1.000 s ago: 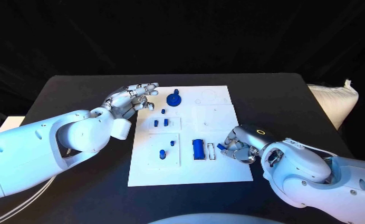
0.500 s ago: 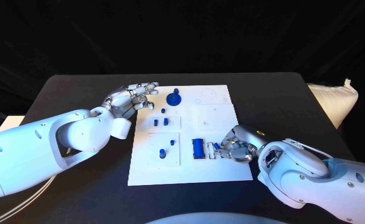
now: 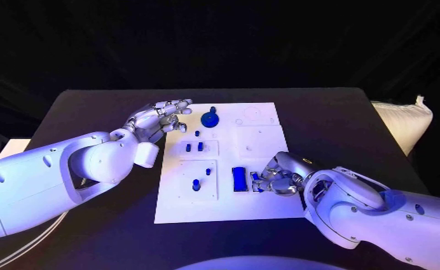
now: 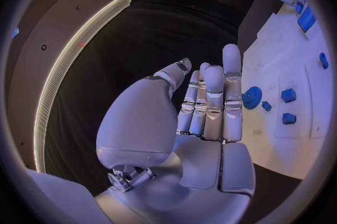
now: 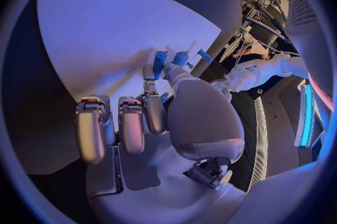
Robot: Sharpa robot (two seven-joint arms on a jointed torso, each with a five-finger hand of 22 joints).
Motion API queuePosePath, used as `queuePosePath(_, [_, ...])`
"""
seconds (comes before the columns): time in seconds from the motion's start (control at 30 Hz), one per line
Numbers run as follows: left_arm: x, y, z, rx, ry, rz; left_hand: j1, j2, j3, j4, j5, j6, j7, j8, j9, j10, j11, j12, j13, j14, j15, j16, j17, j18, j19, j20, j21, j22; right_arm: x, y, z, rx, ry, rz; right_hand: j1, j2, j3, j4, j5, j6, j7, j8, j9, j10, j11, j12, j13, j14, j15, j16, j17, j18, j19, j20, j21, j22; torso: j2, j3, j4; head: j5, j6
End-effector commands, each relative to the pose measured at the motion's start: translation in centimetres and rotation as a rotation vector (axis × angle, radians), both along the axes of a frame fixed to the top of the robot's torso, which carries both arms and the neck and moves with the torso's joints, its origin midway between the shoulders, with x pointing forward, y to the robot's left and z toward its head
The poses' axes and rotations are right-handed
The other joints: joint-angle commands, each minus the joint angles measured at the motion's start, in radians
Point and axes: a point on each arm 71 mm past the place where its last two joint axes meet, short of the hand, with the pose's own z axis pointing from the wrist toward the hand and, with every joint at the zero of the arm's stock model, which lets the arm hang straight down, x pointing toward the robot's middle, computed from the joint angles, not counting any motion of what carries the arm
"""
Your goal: Assemble the parts on the task board
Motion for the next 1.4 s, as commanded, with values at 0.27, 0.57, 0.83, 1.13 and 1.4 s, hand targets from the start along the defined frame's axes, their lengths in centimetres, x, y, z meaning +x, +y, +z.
queuePosePath(0.27, [-0.15,-0.24,0.14,-0.011,-0.007,-0.021,0.001,0.009,-0.002,-0.004,0.004,-0.006,0.000,0.005,0.001,-0.004,0.000,0.003,0.002,-0.006,0.001,0.002,-0.001,0.019,-0.002,0.007,-0.006,-0.001,0.18,0.41,-0.36,-0.023,0.015,0.018,-0.021,-0.003,-0.020,0.008,0.005,0.009,-0.001,0.007,0.005,0.054,-0.011,0.010,0.160,0.104,-0.008,0.003,0.262,-0.015,0.081,-0.008,0.006,0.214,0.000,0.0004,-0.0006,0.004,-0.001])
queuePosePath(0.57, [-0.17,-0.23,0.14,-0.011,-0.006,-0.022,0.001,0.009,-0.002,-0.004,0.004,-0.006,0.000,0.005,0.001,-0.004,0.000,0.003,0.002,-0.006,0.001,0.002,-0.001,0.019,-0.002,0.007,-0.006,-0.001,0.20,0.80,-0.42,-0.029,0.017,0.034,-0.048,-0.005,-0.058,0.036,0.020,0.013,-0.004,0.012,0.015,0.056,-0.013,0.014,0.163,0.104,-0.010,0.004,0.263,-0.015,0.081,-0.010,0.006,0.214,0.000,0.0004,-0.0001,0.005,0.000])
queuePosePath(0.83, [-0.18,-0.21,0.14,-0.011,-0.004,-0.024,0.000,0.009,-0.002,-0.004,0.004,-0.007,0.001,0.006,0.001,-0.005,0.000,0.004,0.001,-0.007,0.001,0.002,-0.003,0.019,-0.002,0.007,-0.006,-0.002,0.22,0.82,-0.34,-0.031,0.006,0.037,-0.091,0.001,-0.128,0.092,-0.051,0.016,-0.008,0.019,0.030,0.059,-0.017,0.020,0.169,0.104,-0.013,0.004,0.263,-0.015,0.081,-0.012,0.006,0.214,-0.001,0.0005,-0.0007,0.005,0.000])
queuePosePath(1.13, [-0.16,-0.17,0.13,-0.011,-0.004,-0.024,0.000,0.009,-0.002,-0.004,0.004,-0.007,0.001,0.006,0.001,-0.005,0.000,0.004,0.001,-0.007,0.001,0.002,-0.003,0.019,-0.002,0.007,-0.006,-0.002,0.21,0.69,-0.07,-0.031,-0.025,0.036,-0.171,0.035,-0.227,0.113,-0.133,0.014,-0.010,0.026,0.049,0.061,-0.018,0.023,0.173,0.104,-0.014,0.004,0.263,-0.016,0.082,-0.014,0.008,0.217,0.000,0.0017,-0.0014,0.006,0.001])
queuePosePath(1.4, [-0.12,-0.11,0.11,-0.011,-0.005,-0.023,0.000,0.009,-0.002,-0.004,0.004,-0.007,0.001,0.006,0.001,-0.005,0.000,0.004,0.001,-0.007,0.001,0.002,-0.003,0.019,-0.002,0.007,-0.006,-0.002,0.03,0.45,0.26,-0.034,-0.047,0.038,-0.174,0.043,-0.236,0.112,-0.126,0.015,-0.011,0.028,0.051,0.062,-0.019,0.025,0.175,0.104,-0.014,0.004,0.263,-0.016,0.083,-0.015,0.009,0.218,0.000,0.0026,-0.0018,0.007,0.000])
